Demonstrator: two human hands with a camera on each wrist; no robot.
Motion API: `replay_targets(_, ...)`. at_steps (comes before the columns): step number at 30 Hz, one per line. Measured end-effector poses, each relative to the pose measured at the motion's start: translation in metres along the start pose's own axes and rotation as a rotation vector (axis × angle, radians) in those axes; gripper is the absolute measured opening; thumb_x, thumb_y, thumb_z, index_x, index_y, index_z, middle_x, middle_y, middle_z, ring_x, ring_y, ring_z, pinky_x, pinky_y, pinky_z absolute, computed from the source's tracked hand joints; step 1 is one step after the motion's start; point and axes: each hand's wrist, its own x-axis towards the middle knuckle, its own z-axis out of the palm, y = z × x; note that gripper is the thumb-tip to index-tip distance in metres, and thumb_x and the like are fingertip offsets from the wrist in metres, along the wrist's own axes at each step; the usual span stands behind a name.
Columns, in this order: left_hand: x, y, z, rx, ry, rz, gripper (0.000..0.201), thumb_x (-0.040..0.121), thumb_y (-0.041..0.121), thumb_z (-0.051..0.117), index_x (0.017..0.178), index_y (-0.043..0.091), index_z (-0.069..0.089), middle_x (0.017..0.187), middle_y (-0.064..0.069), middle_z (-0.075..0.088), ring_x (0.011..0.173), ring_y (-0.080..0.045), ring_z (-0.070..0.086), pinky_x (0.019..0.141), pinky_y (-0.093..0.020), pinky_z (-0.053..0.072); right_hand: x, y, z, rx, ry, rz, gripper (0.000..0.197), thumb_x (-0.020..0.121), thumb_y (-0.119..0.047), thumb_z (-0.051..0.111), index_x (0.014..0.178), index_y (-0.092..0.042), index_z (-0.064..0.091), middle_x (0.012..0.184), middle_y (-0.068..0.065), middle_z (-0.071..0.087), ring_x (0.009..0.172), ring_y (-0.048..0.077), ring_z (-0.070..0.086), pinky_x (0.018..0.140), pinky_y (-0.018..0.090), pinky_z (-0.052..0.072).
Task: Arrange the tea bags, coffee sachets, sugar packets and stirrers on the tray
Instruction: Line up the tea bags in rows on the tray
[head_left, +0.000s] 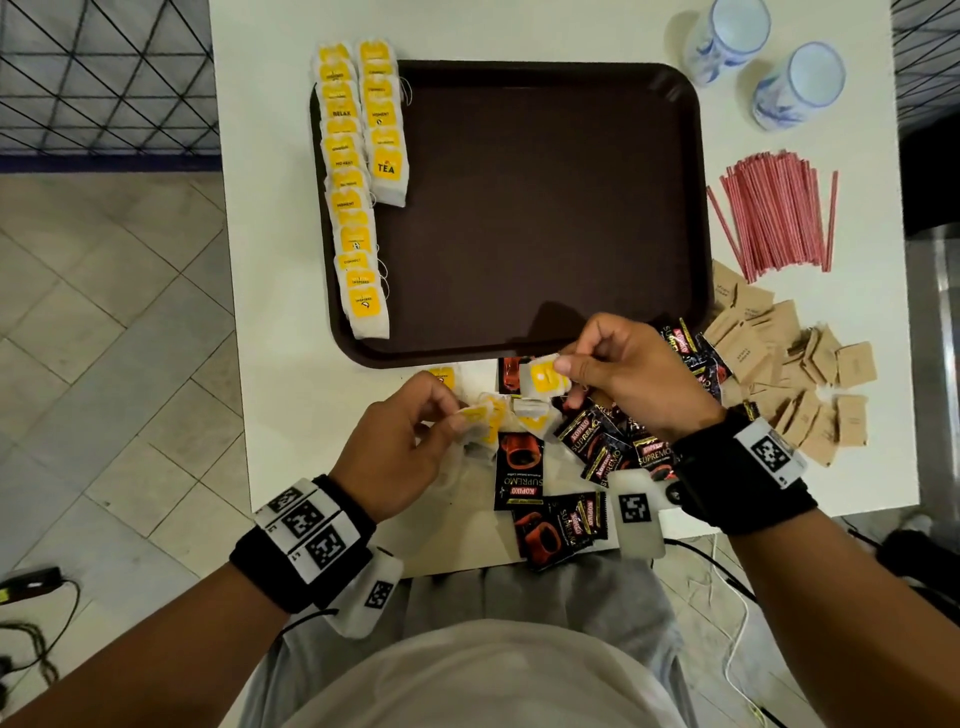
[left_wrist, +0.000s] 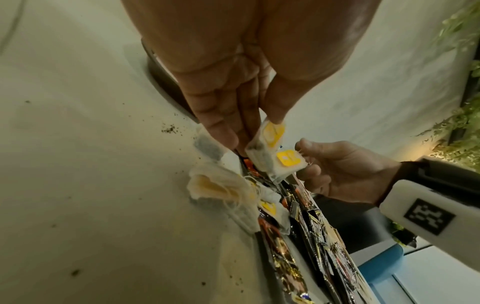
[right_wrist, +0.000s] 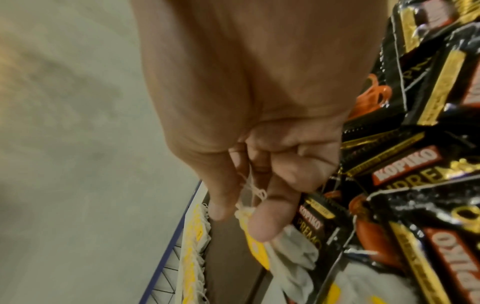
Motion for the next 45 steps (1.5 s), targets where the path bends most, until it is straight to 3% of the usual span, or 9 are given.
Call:
replay_targets(4,0.004,0.003,0.001,-0.024,0.094,0.051,0.017,0.09,0.008,0.065,0.086,0.02,0.055,0.074,0.013,0.064,0.069,-0.006,0.063,0.062,-0.014,0.046,0.002,0.007,-0.007,-0.018,0.088,-0.005,0.02,0.092,-0.005,0.068,0.085,-0.006,0.049,0.068,0.022,0.064,0.057,0.03,0.071,0.043,0.029,0.044)
replay_targets(10,0.012,0.003,-0.006,-0.007,0.107,0.152,0.029,0.091,-0.002,0.06,0.092,0.025,0.071,0.093,0.021,0.069,0.088,-0.004,0.066,0.076,-0.017,0.05,-0.001,-0.001,-0.012,-0.134,0.038,-0.015,0.021,0.086,0.001,0.073,0.103,-0.005,0.063,0.081,0.011,0.07,0.069,0.022,0.073,0.062,0.03,0.06)
replay_targets(17,0.018,0.01,-0.012,0.025,0.095,0.155,0.022,0.091,0.003,0.063,0.096,0.022,0.074,0.098,0.016,0.071,0.091,-0.005,0.066,0.074,-0.012,0.048,-0.013,-0.004,-0.007,-0.199,-0.024,-0.037,0.005,0.084,-0.01,0.078,0.086,-0.011,0.073,0.079,0.007,0.075,0.077,0.03,0.072,0.074,0.039,0.057)
replay_targets(21,0.018,0.006,-0.013,0.014,0.109,0.17,0.022,0.089,0.002,0.065,0.094,0.021,0.074,0.096,0.012,0.072,0.088,-0.007,0.068,0.074,-0.016,0.051,-0.015,-0.006,0.002,-0.19,-0.03,-0.087,0.007,0.083,-0.011,0.079,0.081,-0.013,0.073,0.074,-0.001,0.071,0.065,0.015,0.062,0.066,0.026,0.049)
replay_targets(24,0.019,0.006,-0.014,-0.024,0.103,0.164,0.025,0.089,0.001,0.065,0.093,0.023,0.074,0.094,0.012,0.072,0.084,-0.005,0.067,0.075,-0.015,0.049,-0.015,-0.004,0.005,-0.225,0.025,-0.141,0.007,0.086,-0.009,0.075,0.084,-0.012,0.069,0.078,0.007,0.072,0.068,0.028,0.065,0.065,0.035,0.052)
replay_targets(29,0.028,0.007,-0.028,-0.024,0.112,0.135,0.025,0.084,0.006,0.072,0.094,0.028,0.071,0.098,0.009,0.073,0.088,-0.01,0.07,0.079,-0.023,0.055,-0.005,-0.004,0.007,-0.215,0.067,-0.144,0.012,0.087,-0.002,0.069,0.084,-0.01,0.061,0.074,0.007,0.072,0.066,0.022,0.071,0.063,0.036,0.055)
replay_targets(33,0.046,0.012,-0.041,0.074,0.119,0.12,0.028,0.081,0.005,0.076,0.09,0.03,0.07,0.082,0.02,0.069,0.073,0.0,0.067,0.071,-0.011,0.049,0.01,-0.01,0.012,-0.207,0.059,-0.191,0.017,0.082,-0.002,0.073,0.079,-0.011,0.059,0.087,-0.001,0.076,0.081,0.014,0.073,0.073,0.031,0.058)
replay_targets(39,0.104,0.033,-0.082,0.312,0.049,0.158,0.041,0.084,0.002,0.067,0.111,0.031,0.066,0.104,0.01,0.061,0.085,-0.007,0.064,0.082,-0.019,0.05,0.05,-0.026,0.022,-0.261,0.079,-0.291,0.014,0.083,-0.008,0.073,0.081,-0.018,0.063,0.08,0.003,0.072,0.077,0.023,0.069,0.075,0.043,0.055)
replay_targets(45,0.161,0.049,-0.11,0.584,-0.003,0.107,0.019,0.088,0.015,0.063,0.098,0.031,0.067,0.098,0.011,0.056,0.084,-0.009,0.054,0.081,-0.022,0.04,0.088,-0.041,0.036,-0.199,0.028,-0.27,0.009,0.088,-0.005,0.07,0.086,-0.013,0.065,0.066,-0.002,0.066,0.056,0.01,0.061,0.056,0.024,0.048)
